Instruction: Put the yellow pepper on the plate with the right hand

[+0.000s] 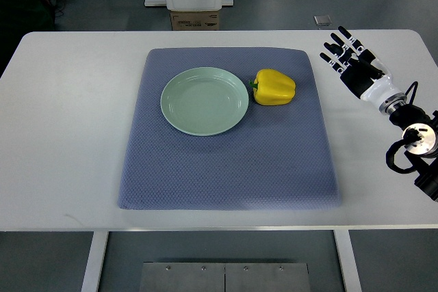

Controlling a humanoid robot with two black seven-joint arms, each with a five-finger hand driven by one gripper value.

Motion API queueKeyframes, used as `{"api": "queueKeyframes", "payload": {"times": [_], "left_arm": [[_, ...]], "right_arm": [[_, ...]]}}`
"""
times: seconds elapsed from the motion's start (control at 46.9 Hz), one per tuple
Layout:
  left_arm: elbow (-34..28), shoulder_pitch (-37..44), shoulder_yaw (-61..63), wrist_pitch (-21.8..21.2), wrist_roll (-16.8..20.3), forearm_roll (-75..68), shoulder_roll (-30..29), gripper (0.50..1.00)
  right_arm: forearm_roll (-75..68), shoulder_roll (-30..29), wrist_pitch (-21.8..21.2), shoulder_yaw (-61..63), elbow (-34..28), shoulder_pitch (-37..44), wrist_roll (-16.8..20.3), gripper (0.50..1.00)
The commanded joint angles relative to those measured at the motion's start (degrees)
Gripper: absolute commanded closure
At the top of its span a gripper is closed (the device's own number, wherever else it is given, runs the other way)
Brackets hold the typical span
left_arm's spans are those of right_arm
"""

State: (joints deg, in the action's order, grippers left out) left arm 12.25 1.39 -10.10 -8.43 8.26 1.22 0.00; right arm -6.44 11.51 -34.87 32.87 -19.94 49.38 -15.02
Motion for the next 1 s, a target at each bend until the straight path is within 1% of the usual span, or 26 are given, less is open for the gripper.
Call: {"api": "queueKeyframes", "payload": {"times": [0.0, 0.192, 0.299, 0.405, 0.576, 0.789, 0.853, 0.939, 0.981], "left_arm": [[0.1, 0.3, -0.3, 0.2, 0.0, 0.2, 0.0, 0.5], [0.0, 0.1, -2.0, 3.5, 0.2, 3.9, 0.0, 0.5], [0.0, -0.8, -1.8, 3.0, 0.1, 3.2, 0.0, 0.5], [-0.1, -0.7, -1.8, 3.0, 0.1, 3.3, 0.0, 0.5], [-0.1, -0.6, -1.8, 3.0, 0.1, 3.2, 0.0, 0.5], [-0.1, -0.6, -1.8, 3.0, 0.1, 3.3, 0.0, 0.5], [-0.1, -0.6, -1.8, 3.0, 0.1, 3.2, 0.0, 0.5], [0.0, -0.6, -1.8, 3.0, 0.1, 3.2, 0.0, 0.5], [-0.1, -0.6, -1.8, 3.0, 0.1, 3.2, 0.0, 0.5]], "right_arm": [[0.3, 0.4, 0.1, 0.0, 0.0, 0.0, 0.0, 0.5], [0.5, 0.6, 0.9, -0.1, -0.1, 0.3, 0.0, 0.5], [0.4, 0.7, 1.1, 0.0, -0.2, 0.6, 0.1, 0.5], [0.4, 1.0, 2.3, 0.0, -0.1, 1.2, 0.1, 0.5], [0.6, 1.1, 2.3, -0.4, 0.0, 2.9, -0.1, 0.5], [0.6, 0.9, 2.0, -0.6, 0.1, 2.8, -0.4, 0.5], [0.6, 0.8, 2.0, -0.5, 0.1, 2.7, -2.5, 0.5], [0.6, 0.7, 1.2, -0.8, -0.4, 2.4, -8.0, 0.5], [0.9, 0.7, 0.4, -1.0, -0.4, 2.1, -10.2, 0.5]]}}
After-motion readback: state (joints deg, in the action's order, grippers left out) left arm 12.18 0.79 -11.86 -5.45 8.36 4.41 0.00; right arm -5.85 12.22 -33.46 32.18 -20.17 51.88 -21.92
